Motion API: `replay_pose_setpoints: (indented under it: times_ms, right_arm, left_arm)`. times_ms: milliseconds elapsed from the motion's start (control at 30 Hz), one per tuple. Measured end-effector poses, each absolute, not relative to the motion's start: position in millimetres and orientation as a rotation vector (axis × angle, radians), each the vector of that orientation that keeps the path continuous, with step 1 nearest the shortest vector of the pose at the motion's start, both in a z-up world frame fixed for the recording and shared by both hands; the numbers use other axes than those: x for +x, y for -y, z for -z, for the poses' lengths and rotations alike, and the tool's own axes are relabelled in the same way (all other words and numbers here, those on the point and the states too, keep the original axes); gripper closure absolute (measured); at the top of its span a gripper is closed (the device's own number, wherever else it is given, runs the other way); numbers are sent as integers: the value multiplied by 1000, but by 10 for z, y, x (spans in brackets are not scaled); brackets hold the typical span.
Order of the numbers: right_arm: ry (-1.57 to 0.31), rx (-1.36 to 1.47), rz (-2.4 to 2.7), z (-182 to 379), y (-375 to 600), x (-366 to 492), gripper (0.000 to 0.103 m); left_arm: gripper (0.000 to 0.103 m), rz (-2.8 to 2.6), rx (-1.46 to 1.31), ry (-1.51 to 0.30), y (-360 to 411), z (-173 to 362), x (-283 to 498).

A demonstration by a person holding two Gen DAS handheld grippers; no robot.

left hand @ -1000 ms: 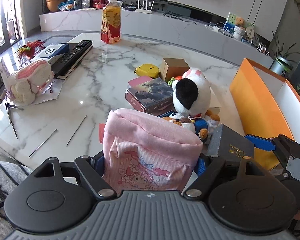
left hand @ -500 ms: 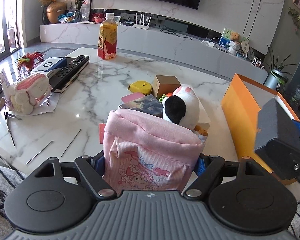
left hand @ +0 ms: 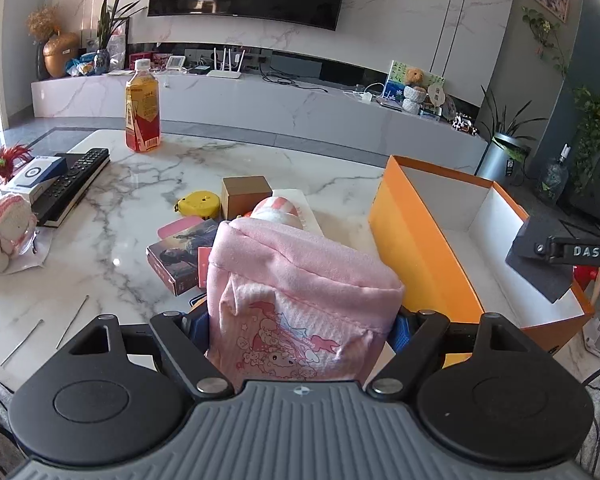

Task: Organize objects
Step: 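Carry the black book over the orange box with the right tool while the left holds the pouch, then lower the pink pouch into the orange box and open the left tool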

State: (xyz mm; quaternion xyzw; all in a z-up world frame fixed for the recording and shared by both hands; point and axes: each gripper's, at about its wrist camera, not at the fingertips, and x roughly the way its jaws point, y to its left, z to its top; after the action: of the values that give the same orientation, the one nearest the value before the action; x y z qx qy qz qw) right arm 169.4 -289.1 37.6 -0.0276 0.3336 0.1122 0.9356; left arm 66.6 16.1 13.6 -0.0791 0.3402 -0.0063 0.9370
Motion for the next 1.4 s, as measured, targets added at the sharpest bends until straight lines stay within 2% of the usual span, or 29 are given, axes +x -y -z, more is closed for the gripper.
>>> replay_pose_setpoints:
  times_ms: [167,433,700,1067,1400]
  right_arm:
    - [-725,-87,-220,-60,2777,1734,2]
    - [-734,-113,-216,62,2818,1641,2]
    - [-768,-76,-233,184,2930,1600,2]
    - [-800,-20,-309,218,2907,1566,2]
    - [-796,-19,-300,217,2917,1556,2]
  left_arm:
    - [10,74,-203,-697,-55,-266,792]
    - [10,320,-324,-674,486,-505,1175]
    - [11,343,-287,-689,917,-310,1485]
    - [13,454,-427,-721,917,-391,1423]
    - [14,345,-248,-767,1132,-278,1517]
